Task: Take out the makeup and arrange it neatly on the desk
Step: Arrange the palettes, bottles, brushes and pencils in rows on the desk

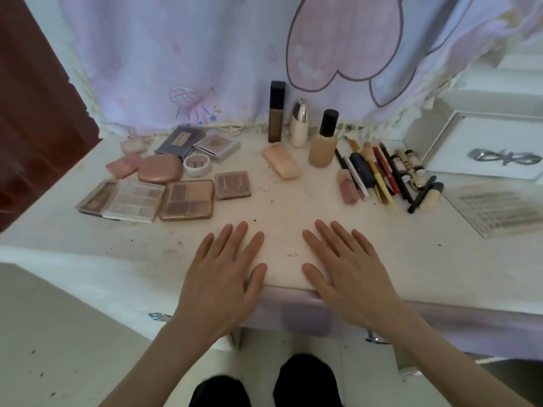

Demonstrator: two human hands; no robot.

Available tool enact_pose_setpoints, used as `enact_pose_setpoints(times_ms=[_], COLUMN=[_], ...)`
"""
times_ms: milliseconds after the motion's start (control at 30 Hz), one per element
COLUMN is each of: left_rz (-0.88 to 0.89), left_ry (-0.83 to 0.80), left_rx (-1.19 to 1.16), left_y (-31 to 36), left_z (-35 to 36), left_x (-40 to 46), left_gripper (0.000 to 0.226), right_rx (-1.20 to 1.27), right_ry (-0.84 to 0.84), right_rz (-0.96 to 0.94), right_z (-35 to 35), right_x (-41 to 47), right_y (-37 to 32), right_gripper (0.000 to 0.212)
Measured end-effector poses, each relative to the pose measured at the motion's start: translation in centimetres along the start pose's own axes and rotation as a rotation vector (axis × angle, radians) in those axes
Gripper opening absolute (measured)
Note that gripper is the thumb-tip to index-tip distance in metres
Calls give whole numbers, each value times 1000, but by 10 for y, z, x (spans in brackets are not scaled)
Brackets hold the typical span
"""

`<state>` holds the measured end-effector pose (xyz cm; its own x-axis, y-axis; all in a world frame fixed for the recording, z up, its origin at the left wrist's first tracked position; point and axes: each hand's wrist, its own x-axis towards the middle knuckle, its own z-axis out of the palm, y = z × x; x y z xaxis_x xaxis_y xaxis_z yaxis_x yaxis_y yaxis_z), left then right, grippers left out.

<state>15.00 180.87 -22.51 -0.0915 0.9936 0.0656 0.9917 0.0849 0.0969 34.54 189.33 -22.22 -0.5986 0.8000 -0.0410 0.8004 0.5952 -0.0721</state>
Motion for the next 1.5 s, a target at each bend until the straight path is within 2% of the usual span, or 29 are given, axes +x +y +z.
enact_pose_setpoints(times_ms=[267, 433, 567, 633, 700, 767, 800, 867, 933, 967, 1033, 1200, 1300, 1500], left_rz=[-17, 21, 14, 60, 132, 166, 166, 153, 147, 145, 146, 132, 118, 73], left_ry=[32, -30, -92, -128, -120, -85, -68, -50, -49, -50, -53, -41, -48, -67], left_rx=[143, 17, -4, -18, -13, -11, -14, -17, -1, 5, 9, 8, -16, -42], left_y=[15, 17, 18, 29, 40, 50, 54, 60, 62, 62, 62, 63, 64, 67], left_z=[-16, 11, 14, 12, 13, 17, 19, 23, 24, 24, 24, 24, 23, 20], left_x=[22, 48, 58, 66, 78, 92, 97, 105, 108, 108, 108, 110, 109, 96], left_gripper=[66, 51, 54, 56, 56, 56, 57, 61, 64, 64, 64, 58, 54, 52], right_rx=[76, 76, 97, 229, 290, 220, 187, 118, 83, 83, 89, 142, 122, 84], right_ry=[-42, -31, -6, 136, 458, 708, 730, 592, 333, 239, 174, 235, 341, 499], right_rz=[-103, 22, -15, -33, -3, 119, 226, 483, 707, 768, 807, 765, 735, 773], right_z=[-7, -1, -4, -10, -17, -23, -26, -31, -30, -27, -23, -19, -17, -15], right_x=[8, 23, 20, 11, 2, -2, -2, 3, 6, 7, 8, -8, -28, -56], right_y=[19, 26, 24, 32, 53, 88, 107, 143, 171, 180, 188, 178, 167, 157], right_gripper=[55, 62, 56, 47, 27, 18, 21, 33, 51, 57, 61, 54, 50, 62])
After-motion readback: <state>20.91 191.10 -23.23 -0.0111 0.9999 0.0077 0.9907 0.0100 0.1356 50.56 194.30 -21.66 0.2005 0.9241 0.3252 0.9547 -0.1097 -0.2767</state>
